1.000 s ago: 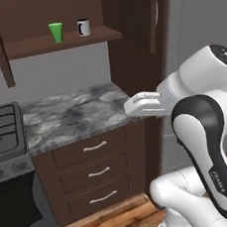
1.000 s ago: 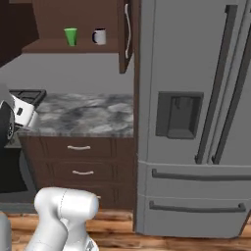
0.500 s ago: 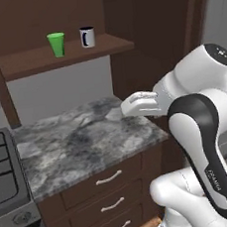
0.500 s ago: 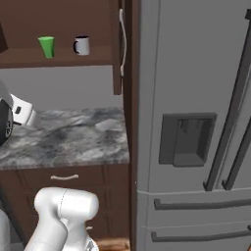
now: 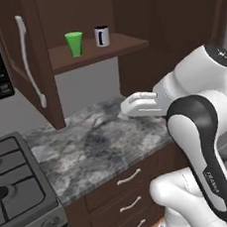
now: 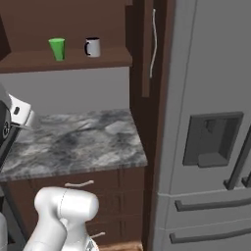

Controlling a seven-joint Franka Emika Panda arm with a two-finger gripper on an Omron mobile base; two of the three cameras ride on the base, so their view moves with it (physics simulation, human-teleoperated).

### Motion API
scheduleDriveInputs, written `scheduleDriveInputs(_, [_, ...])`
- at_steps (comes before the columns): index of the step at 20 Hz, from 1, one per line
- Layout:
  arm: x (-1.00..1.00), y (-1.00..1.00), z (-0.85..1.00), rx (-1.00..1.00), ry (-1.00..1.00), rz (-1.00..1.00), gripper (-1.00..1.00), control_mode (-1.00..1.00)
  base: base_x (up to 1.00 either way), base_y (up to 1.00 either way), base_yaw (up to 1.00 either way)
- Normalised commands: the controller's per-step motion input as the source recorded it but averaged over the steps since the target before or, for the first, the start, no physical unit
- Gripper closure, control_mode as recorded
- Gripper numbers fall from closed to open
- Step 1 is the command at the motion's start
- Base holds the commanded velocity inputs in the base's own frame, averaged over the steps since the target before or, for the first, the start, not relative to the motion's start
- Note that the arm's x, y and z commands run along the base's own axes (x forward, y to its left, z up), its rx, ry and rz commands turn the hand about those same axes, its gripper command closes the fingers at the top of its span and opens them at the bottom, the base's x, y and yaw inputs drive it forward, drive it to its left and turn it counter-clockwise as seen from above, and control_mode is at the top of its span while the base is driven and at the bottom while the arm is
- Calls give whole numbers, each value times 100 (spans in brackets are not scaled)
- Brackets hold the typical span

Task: There is a tray on the dining counter. Grab the cup, mug, and pitcher and place them on the tray. The pitcher may be placed next to the tray if it cannot fit the tray.

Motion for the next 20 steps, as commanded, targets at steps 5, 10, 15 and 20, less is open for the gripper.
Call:
scheduleDriveInputs(5, [0, 0, 0, 0, 0, 0, -100, 100, 6, -79, 5])
scheduleDriveInputs(10, [0, 0, 0, 0, 0, 0, -100, 100, 41, -28, 23])
scheduleDriveInputs(15, [0, 0, 0, 0, 0, 0, -100, 100, 52, 17, 3])
scheduleDriveInputs(20, [0, 0, 0, 0, 0, 0, -100, 100, 84, 53, -9])
